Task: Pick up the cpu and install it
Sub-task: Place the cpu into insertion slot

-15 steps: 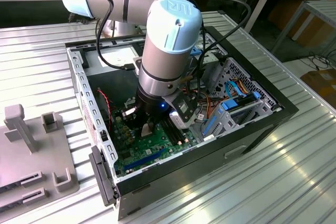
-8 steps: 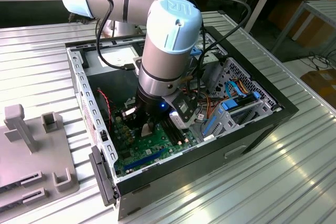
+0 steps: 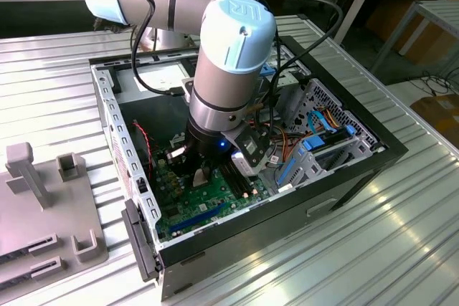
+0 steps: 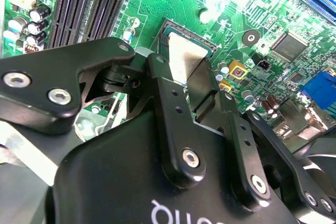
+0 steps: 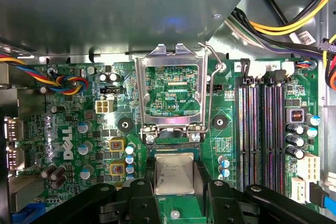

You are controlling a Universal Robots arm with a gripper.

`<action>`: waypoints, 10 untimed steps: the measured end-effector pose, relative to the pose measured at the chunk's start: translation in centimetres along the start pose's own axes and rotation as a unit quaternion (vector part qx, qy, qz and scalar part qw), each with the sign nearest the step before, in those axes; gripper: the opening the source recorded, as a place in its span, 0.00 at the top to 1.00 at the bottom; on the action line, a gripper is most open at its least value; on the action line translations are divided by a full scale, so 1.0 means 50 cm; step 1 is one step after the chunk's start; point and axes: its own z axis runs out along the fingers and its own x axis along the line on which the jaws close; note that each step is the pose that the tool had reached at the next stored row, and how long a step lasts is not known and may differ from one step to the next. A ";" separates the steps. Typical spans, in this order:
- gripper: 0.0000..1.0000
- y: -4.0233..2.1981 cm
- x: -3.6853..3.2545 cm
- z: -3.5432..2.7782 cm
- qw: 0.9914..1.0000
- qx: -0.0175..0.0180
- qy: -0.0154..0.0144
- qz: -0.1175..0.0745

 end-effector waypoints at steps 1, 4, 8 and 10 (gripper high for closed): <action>0.60 0.000 0.000 0.000 1.000 0.000 0.000 0.000; 0.60 0.000 0.000 0.000 1.000 0.000 0.000 0.000; 0.60 0.000 0.000 0.000 1.000 0.000 0.000 0.000; 0.60 0.001 0.000 0.000 1.000 0.000 0.000 0.000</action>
